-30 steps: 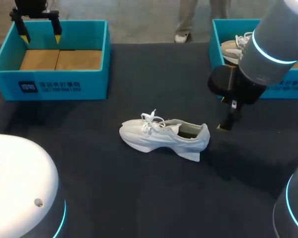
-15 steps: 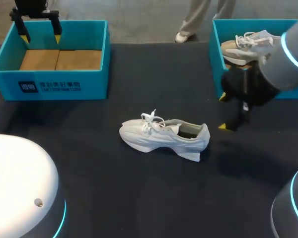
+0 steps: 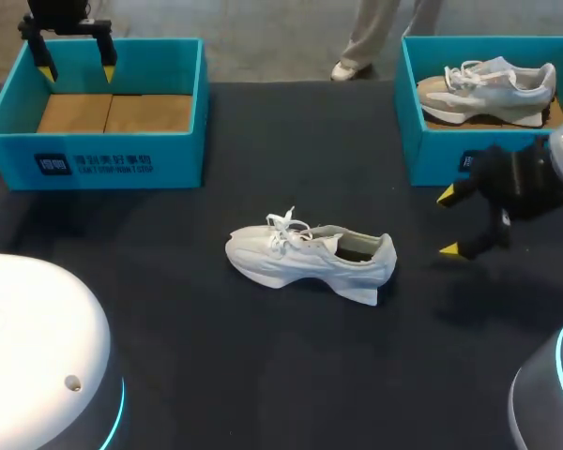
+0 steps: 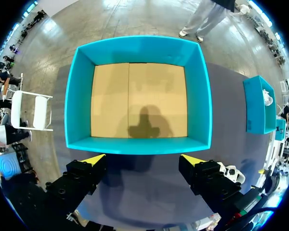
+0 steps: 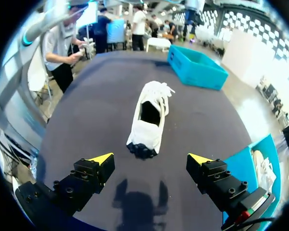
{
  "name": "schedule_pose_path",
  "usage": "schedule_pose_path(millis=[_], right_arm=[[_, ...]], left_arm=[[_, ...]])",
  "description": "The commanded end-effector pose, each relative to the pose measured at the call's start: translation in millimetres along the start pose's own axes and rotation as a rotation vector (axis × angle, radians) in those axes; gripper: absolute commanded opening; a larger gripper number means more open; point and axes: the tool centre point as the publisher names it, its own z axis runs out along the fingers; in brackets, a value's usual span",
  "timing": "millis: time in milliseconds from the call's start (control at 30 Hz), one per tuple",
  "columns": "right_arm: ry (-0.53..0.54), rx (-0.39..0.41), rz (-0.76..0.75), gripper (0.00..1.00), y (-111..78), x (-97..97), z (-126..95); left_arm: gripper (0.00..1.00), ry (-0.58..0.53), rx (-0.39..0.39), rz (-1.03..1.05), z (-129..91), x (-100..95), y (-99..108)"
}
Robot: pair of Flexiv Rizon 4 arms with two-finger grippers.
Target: Take the shoe out of the shoebox, open the shoe tongue, remove and reinsert the insole, then place the shoe into the shoebox
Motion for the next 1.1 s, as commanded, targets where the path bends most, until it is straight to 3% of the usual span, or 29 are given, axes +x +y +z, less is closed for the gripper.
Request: schedule_pose_path(millis=[33, 633, 1100], right_arm=[[0.001, -0.209, -0.018, 1.00, -12.3, 3.6, 4], [0.025, -0.275, 0.000, 1.00, -51.7, 14.7, 39], [0.046, -0.249, 0.025, 1.00, -58.2, 14.6, 56]], left_arm=[[1.00, 0.000, 0.000, 0.000, 0, 0.0, 0], [1.00, 0.000, 0.000, 0.000, 0, 0.0, 0], [1.00, 0.000, 0.000, 0.000, 0, 0.0, 0]])
